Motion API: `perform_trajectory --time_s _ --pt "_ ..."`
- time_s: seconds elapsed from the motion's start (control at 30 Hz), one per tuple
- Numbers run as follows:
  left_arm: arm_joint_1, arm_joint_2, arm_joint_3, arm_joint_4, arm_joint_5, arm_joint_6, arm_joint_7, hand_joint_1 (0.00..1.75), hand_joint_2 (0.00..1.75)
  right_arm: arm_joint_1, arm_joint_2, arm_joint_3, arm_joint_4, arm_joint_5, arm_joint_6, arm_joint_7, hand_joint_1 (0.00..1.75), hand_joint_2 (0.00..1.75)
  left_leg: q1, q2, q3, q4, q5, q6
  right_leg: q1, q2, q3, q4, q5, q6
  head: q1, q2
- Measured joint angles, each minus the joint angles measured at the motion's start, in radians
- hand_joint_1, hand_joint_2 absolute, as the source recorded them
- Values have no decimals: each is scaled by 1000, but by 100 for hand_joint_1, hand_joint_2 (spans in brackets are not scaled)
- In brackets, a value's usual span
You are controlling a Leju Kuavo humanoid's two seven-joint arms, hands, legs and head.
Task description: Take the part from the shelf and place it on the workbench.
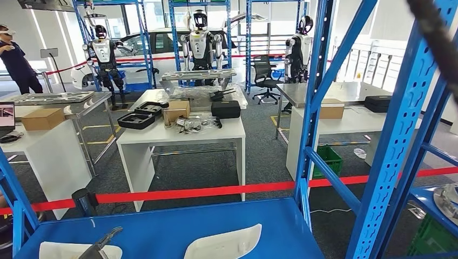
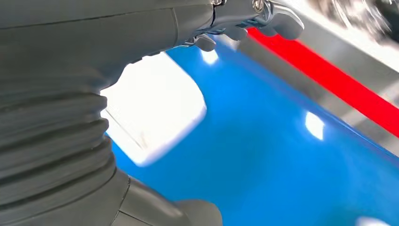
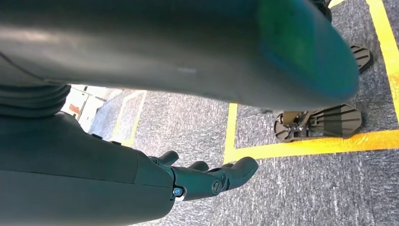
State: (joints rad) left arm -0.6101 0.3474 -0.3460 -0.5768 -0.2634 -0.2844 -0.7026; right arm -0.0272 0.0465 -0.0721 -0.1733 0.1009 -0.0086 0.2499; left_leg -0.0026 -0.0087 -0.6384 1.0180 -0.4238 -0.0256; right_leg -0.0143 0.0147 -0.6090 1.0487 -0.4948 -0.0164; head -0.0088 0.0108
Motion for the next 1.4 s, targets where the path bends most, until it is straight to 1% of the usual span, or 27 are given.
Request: perform_trajectory --time_s 0.1,0.23,0.3,0.5,0.8,0.87,0.93,1.0,1.03,1.4 --pt "-20 10 -22 40 -101 101 12 0 175 -1 0 0 0 2 0 0 0 0 0 0 0 0 0 0 0 0 0 0 0 0 0 0" --pt "-37 19 -64 82 -225 202 69 0 175 -1 0 0 0 3 1 0 0 0 0 0 0 0 0 0 0 0 0 0 0 0 0 0" --pt "-44 21 -89 98 -279 233 94 0 175 -1 0 0 0 4 1 0 0 0 0 0 0 0 0 0 0 0 0 0 0 0 0 0" --pt "-51 25 -138 131 -363 247 124 0 175 -1 0 0 0 7 1 0 0 0 0 0 0 0 0 0 0 0 0 0 0 0 0 0" --pt "-64 36 -171 151 -388 220 114 0 175 -2 0 0 0 10 -2 0 0 0 0 0 0 0 0 0 0 0 1 0 0 0 0 0" --pt "-67 37 -173 154 -395 219 114 58 175 -1 0 0 0 10 -2 0 0 0 0 0 0 0 0 0 0 0 1 0 0 0 0 0" --pt "-70 39 -176 157 -407 220 119 142 175 -1 0 0 0 10 -1 0 0 0 0 0 0 0 0 0 0 0 1 0 0 0 0 0" --pt "-70 40 -178 160 -420 223 125 172 175 -1 0 0 0 10 -1 0 0 0 0 0 1 0 0 0 0 0 1 0 0 0 0 0" --pt "-70 41 -179 162 -425 224 128 175 175 -1 0 0 0 10 -1 0 0 0 0 0 1 0 0 0 0 0 1 0 0 0 0 0" --pt "-73 46 -193 179 -466 236 161 175 175 -1 0 0 0 13 0 0 0 0 0 0 1 0 0 0 0 0 1 0 0 0 0 0"
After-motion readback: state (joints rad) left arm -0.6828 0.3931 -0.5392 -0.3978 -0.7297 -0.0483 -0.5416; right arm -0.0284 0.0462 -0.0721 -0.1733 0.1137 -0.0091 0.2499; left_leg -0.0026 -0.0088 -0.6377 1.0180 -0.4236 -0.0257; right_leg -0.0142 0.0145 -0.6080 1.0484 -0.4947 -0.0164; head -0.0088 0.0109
